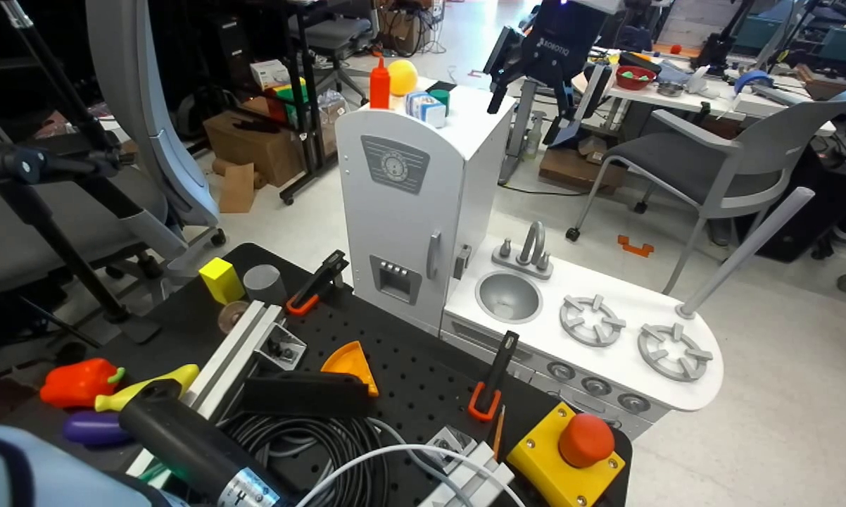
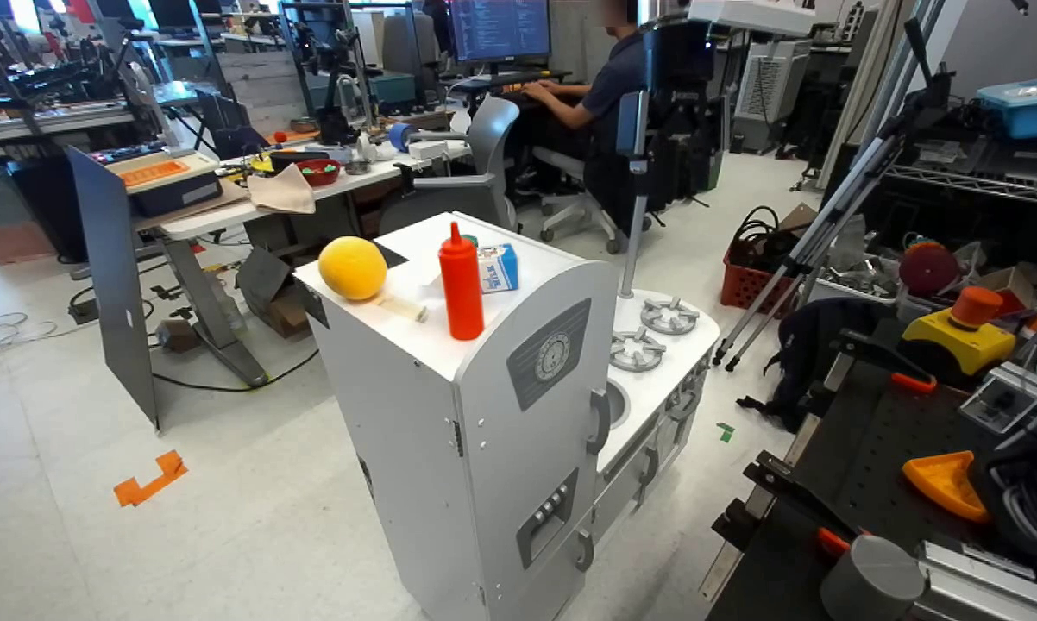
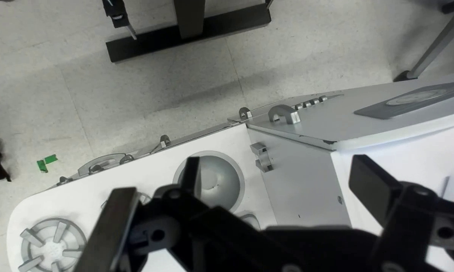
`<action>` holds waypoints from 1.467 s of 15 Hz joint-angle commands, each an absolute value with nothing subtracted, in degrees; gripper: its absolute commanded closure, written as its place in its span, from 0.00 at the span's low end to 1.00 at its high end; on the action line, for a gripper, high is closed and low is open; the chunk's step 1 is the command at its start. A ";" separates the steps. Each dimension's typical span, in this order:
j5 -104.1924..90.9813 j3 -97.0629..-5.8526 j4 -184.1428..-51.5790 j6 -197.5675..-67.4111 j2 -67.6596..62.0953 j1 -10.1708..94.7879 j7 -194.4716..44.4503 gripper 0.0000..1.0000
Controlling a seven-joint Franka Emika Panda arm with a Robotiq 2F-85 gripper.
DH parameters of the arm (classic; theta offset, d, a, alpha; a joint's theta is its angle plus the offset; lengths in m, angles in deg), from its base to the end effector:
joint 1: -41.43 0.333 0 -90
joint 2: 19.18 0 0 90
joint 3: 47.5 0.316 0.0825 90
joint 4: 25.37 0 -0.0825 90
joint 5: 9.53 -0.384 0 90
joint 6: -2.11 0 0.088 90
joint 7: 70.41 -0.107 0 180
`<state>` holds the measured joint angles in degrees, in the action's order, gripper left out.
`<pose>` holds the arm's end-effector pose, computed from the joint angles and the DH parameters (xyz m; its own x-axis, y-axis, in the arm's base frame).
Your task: Open the cabinet door
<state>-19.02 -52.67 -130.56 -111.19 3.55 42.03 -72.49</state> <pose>0.6096 -0.0352 0.2972 0.9498 -0.1795 -0.2562 -0.2075 -0.9744 -0.0866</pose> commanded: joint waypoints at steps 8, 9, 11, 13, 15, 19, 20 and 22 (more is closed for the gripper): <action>-16.55 -49.49 -129.49 -119.29 9.55 43.85 -78.79 0.00; -15.99 -49.25 -128.98 -119.16 9.70 44.49 -79.68 0.00; -15.18 -49.17 -128.56 -119.52 10.37 45.28 -81.02 0.00; -14.20 -49.31 -128.49 -120.03 11.06 45.96 -82.30 0.00; -13.34 -49.41 -128.38 -120.65 11.97 46.38 -83.35 0.00; -11.65 -49.65 -128.01 -120.26 13.93 46.90 -84.98 0.00; -11.12 -49.72 -128.37 -120.31 14.23 47.05 -85.18 0.00; -10.28 -49.74 -129.69 -119.84 14.09 47.49 -84.99 0.00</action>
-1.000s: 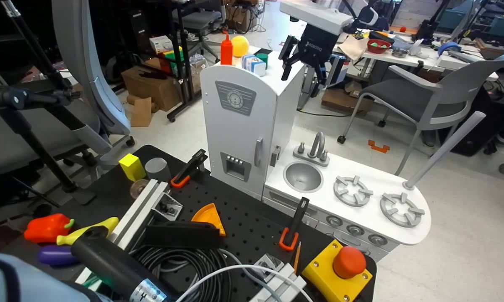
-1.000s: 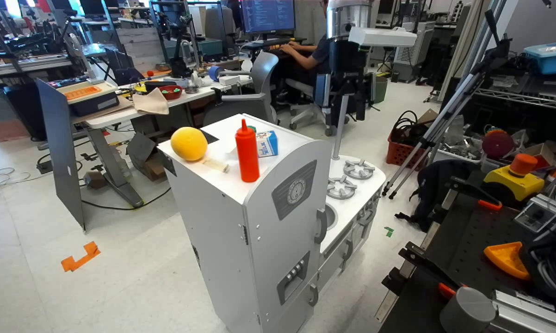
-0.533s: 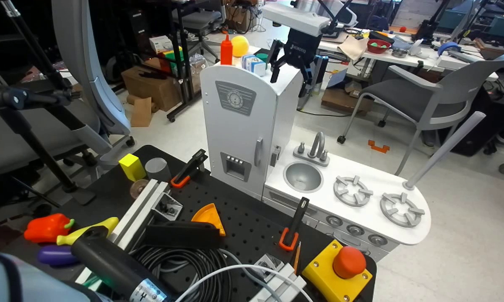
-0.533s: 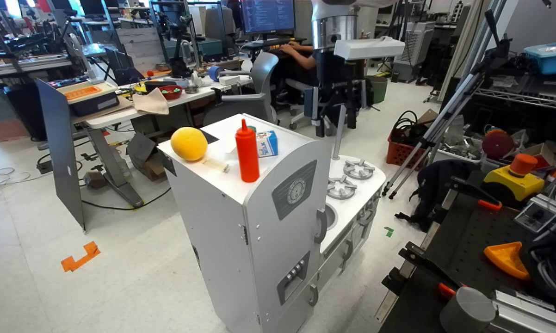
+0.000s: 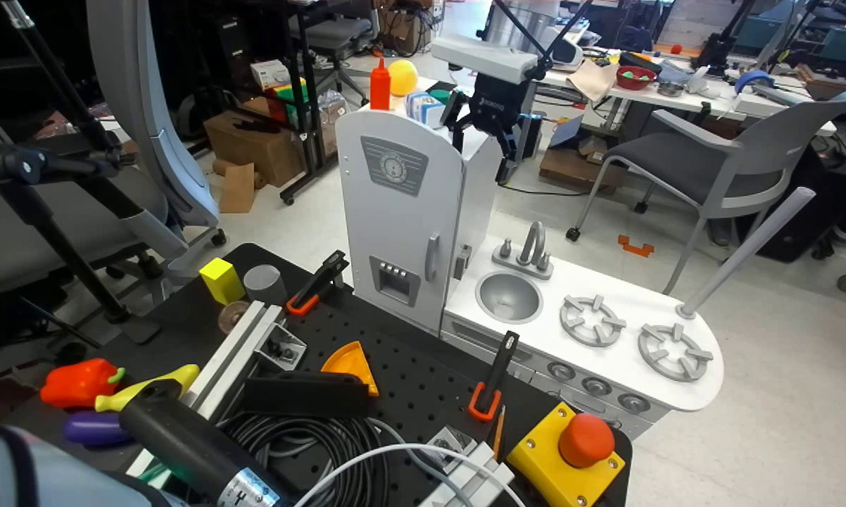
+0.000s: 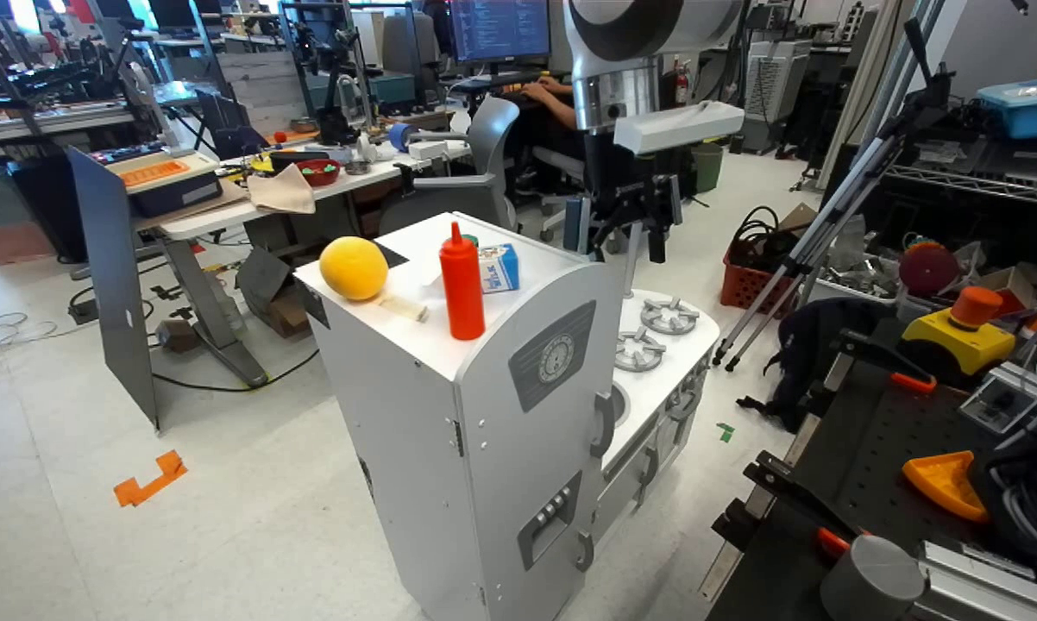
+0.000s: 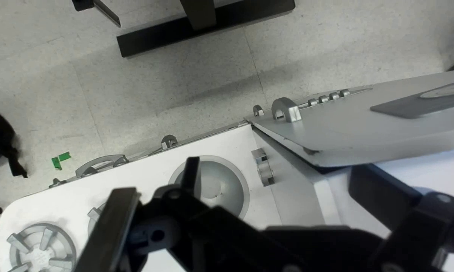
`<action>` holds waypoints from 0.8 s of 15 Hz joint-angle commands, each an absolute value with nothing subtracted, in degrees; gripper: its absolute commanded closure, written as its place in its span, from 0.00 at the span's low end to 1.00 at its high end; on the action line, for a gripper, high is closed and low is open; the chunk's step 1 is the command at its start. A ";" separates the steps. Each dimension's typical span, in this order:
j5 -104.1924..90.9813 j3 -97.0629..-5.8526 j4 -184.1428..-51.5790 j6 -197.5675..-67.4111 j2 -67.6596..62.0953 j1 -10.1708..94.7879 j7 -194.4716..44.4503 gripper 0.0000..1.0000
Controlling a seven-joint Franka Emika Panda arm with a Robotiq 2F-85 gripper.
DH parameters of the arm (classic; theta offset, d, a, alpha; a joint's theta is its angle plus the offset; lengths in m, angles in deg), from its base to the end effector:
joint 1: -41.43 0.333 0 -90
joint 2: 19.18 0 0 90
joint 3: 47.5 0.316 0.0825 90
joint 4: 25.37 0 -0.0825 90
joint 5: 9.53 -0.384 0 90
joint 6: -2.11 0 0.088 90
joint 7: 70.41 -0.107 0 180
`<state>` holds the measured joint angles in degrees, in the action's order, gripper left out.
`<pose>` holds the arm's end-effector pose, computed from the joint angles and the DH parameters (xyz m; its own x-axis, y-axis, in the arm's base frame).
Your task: Open the cabinet door
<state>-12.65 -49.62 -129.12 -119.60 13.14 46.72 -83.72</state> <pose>0.6221 0.0381 0.2114 0.9475 -0.2052 -0.2451 -0.2017 -0.9786 0.0395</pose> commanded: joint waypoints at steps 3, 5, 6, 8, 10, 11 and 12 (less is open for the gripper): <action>-7.78 -49.38 -134.82 -119.22 11.85 48.54 -83.83 0.00; -5.75 -49.24 -138.90 -119.15 10.45 49.41 -83.42 0.00; -4.94 -49.09 -140.67 -119.44 10.05 49.79 -83.18 0.00; -2.90 -48.76 -145.15 -119.63 8.41 50.70 -82.68 0.00; -0.83 -48.41 -148.93 -119.94 6.99 51.53 -82.59 0.00; 0.07 -48.22 -150.50 -120.32 6.32 51.84 -82.63 0.00; 1.04 -48.04 -151.87 -120.70 5.64 52.13 -82.85 0.00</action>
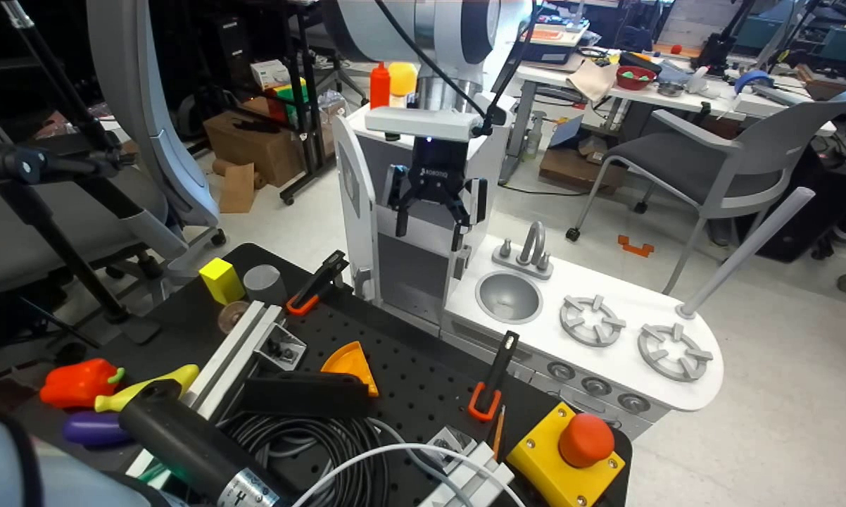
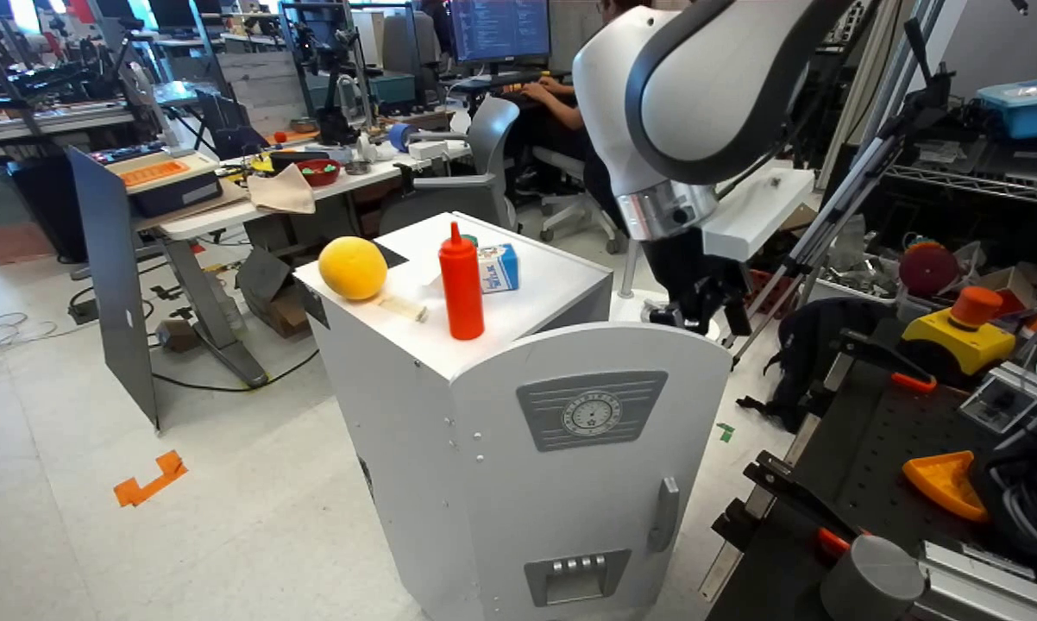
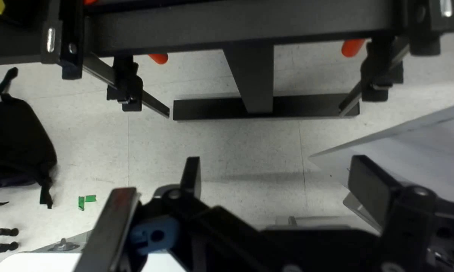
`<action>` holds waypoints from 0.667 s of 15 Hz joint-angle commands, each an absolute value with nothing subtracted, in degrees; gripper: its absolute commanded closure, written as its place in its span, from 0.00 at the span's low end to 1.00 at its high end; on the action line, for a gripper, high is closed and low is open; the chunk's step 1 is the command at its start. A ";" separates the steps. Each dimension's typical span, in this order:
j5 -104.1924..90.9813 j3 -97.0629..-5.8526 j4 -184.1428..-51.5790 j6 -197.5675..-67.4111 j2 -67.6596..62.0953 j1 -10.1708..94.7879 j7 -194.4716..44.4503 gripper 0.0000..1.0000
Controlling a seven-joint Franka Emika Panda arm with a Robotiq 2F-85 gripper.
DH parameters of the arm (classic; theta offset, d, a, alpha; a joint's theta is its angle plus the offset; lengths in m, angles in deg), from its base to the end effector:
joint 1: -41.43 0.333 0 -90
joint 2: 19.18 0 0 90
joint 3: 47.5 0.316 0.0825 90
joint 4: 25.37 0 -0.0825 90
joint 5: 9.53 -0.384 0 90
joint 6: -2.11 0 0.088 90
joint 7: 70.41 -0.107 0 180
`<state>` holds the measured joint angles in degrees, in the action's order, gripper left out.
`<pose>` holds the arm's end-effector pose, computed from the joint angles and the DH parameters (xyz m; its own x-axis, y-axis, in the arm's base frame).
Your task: Open the cabinet door
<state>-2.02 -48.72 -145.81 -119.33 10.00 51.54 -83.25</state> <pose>0.5137 0.0738 0.1436 0.8947 -0.0181 -0.4462 0.0700 -0.9812 0.1801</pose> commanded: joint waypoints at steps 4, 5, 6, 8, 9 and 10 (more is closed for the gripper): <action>4.63 -48.12 -155.16 -123.54 2.57 52.44 -83.75 0.00; 6.50 -48.52 -156.06 -125.54 1.19 52.55 -84.26 0.00; 7.99 -48.68 -156.82 -127.03 0.05 52.58 -84.70 0.00; 10.90 -48.76 -159.16 -129.42 -3.49 52.70 -85.66 0.00; 12.32 -48.54 -161.16 -131.56 -6.15 52.68 -86.06 0.00; 13.26 -48.31 -162.36 -132.74 -7.95 52.53 -86.22 0.00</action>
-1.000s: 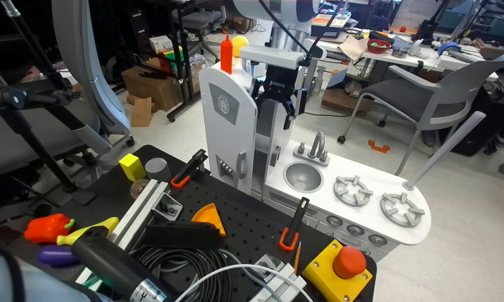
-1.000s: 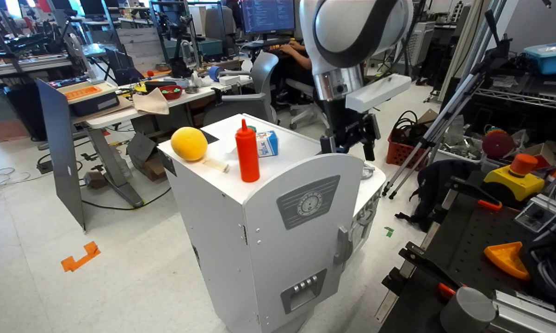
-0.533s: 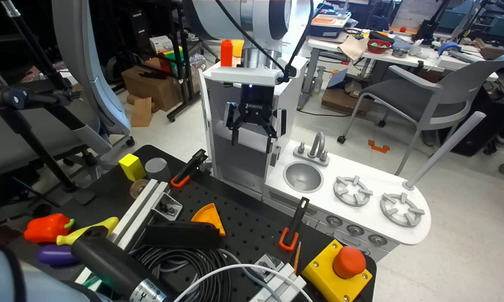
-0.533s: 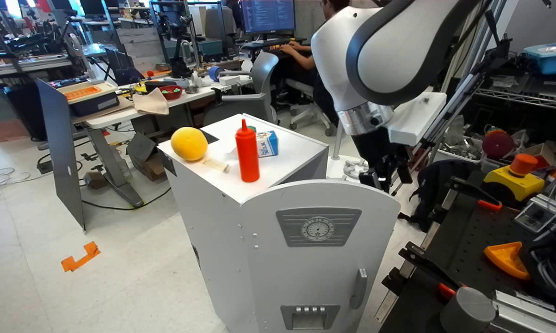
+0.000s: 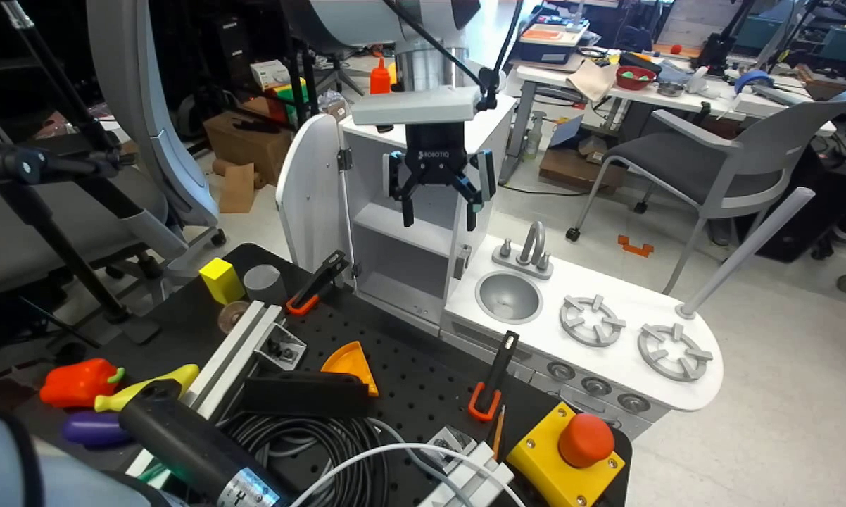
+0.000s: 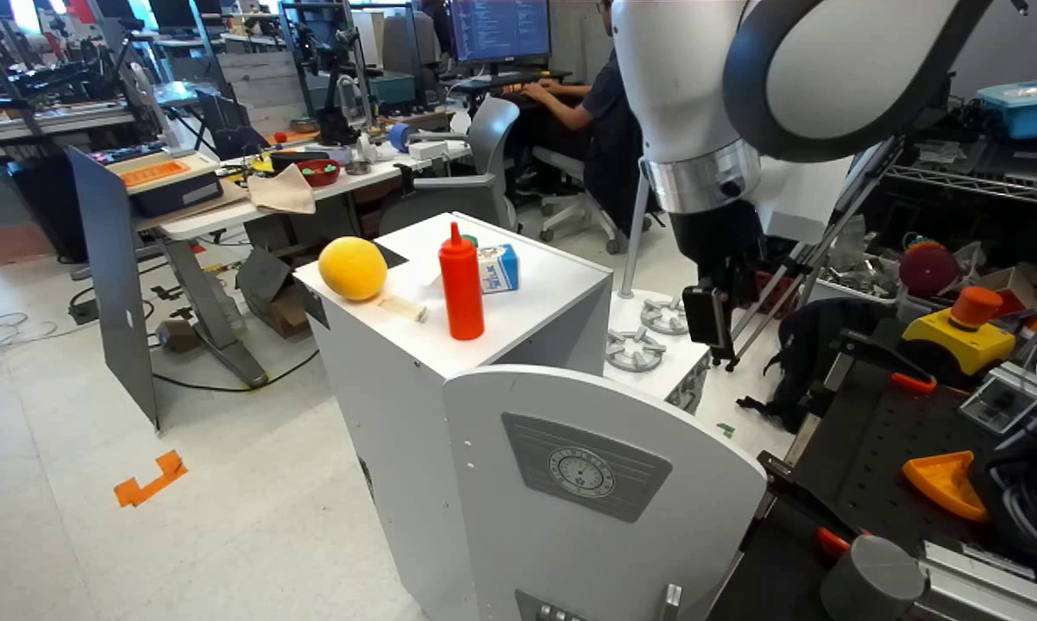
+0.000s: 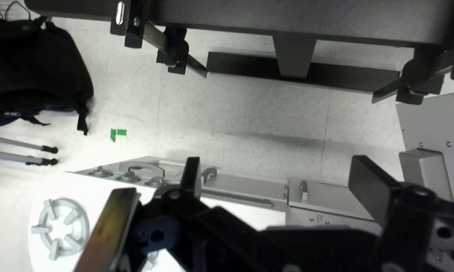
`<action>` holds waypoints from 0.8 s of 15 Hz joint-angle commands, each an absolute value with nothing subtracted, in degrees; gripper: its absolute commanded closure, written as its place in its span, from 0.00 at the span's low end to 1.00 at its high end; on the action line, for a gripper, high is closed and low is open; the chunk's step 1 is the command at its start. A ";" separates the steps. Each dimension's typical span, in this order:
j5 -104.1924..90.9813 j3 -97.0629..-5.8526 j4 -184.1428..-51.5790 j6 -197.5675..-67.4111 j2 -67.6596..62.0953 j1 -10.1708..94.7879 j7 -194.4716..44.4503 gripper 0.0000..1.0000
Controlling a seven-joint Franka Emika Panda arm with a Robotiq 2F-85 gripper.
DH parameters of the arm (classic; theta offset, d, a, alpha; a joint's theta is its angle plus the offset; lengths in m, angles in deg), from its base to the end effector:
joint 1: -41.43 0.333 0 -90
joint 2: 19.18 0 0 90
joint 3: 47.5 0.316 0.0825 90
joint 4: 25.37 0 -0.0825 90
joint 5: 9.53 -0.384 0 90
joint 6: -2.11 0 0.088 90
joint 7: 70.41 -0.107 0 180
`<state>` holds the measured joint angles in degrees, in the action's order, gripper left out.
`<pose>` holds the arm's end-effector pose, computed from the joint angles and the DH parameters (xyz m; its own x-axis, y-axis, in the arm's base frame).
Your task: Open the cabinet door
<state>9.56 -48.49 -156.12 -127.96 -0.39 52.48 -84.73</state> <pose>0.4881 0.0778 0.1870 0.9444 0.1365 -0.2991 0.2164 -0.9430 0.2529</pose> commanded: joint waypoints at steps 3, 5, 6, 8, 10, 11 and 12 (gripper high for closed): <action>17.29 -48.08 -166.15 -136.89 -13.82 52.23 -89.35 0.00; 19.08 -47.72 -167.30 -137.78 -16.50 51.47 -90.95 0.00; 19.72 -47.55 -167.39 -137.80 -17.35 51.06 -91.75 0.00; 20.41 -47.42 -166.05 -136.29 -17.77 50.08 -93.26 0.00; 18.78 -46.67 -165.07 -135.52 -16.58 49.60 -92.24 0.00; 19.21 -46.79 -164.62 -135.24 -16.62 49.10 -92.91 0.00; 19.34 -46.90 -164.31 -135.11 -16.54 48.73 -93.13 0.00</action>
<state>19.34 -48.33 -164.36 -135.23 -16.52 50.12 -93.14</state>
